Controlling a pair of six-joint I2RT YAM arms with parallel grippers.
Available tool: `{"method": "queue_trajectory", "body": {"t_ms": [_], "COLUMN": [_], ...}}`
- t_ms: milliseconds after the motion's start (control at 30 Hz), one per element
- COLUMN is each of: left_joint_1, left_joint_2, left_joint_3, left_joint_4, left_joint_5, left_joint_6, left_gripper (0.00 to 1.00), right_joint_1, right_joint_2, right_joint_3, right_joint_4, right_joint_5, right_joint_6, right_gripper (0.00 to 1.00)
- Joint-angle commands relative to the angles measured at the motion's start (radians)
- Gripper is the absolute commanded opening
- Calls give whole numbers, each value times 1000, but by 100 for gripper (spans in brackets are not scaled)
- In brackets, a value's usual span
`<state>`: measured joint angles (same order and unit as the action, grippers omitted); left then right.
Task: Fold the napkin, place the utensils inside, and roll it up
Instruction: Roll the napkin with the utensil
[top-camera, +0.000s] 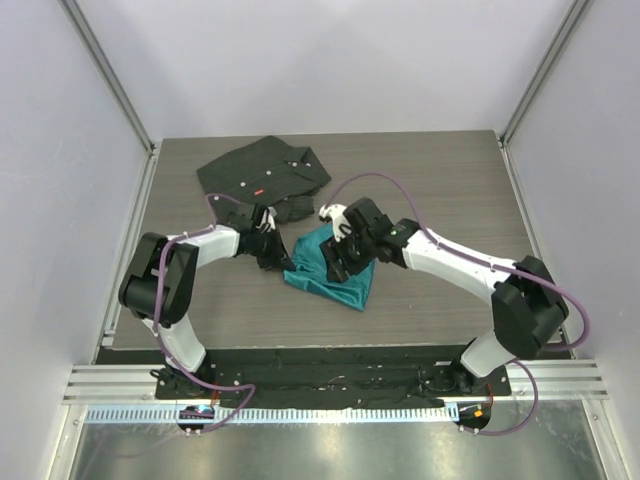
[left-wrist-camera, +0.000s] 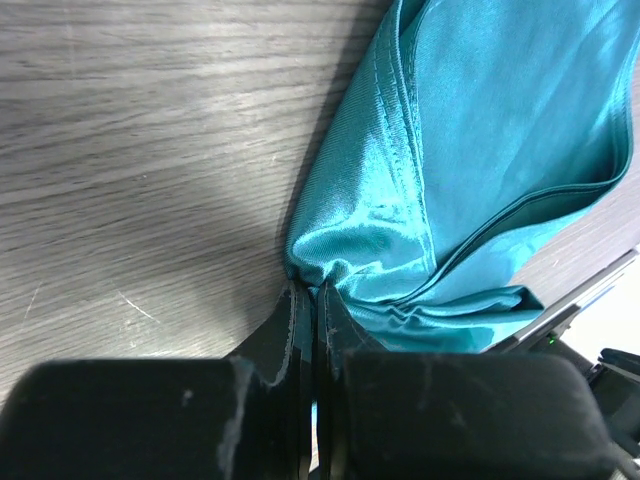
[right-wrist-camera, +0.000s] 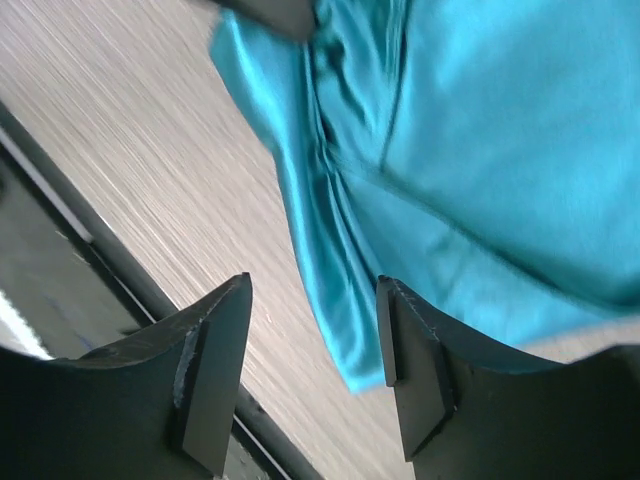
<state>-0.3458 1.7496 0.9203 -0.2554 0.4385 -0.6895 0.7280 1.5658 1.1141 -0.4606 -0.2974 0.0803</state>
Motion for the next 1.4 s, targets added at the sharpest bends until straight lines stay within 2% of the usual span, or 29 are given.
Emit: {"method": "queue_trajectory", "body": {"t_ms": [0, 67, 267, 567, 800, 1167, 1367], "left_joint_1": [-12, -13, -16, -19, -19, -19, -19], "left_joint_2": [22, 25, 30, 34, 44, 45, 44], "left_joint_3": [35, 51, 61, 71, 81, 86, 86], "left_joint_4": [-82, -100, -120, -131, -142, -153, -157], "left_joint_5": [-1, 0, 0, 0, 2, 2, 0], "left_joint_6": [59, 73, 84, 93, 97, 99, 102], "left_gripper": [0, 0, 0, 0, 0, 0, 0], "right_joint_1": [79, 112, 200, 223, 223, 228, 228], "right_joint_2": [-73, -75, -43, 28, 69, 50, 65], "right_joint_3": [-76, -91, -100, -109, -122, -148, -143], "right_joint_4": [-30, -30, 3, 37, 10, -65, -81], "right_joint_5": [180, 213, 334, 403, 412, 373, 368], "right_joint_6": [-40, -54, -76, -148, -133, 16, 45], "right_gripper": [63, 66, 66, 68, 68, 57, 53]}}
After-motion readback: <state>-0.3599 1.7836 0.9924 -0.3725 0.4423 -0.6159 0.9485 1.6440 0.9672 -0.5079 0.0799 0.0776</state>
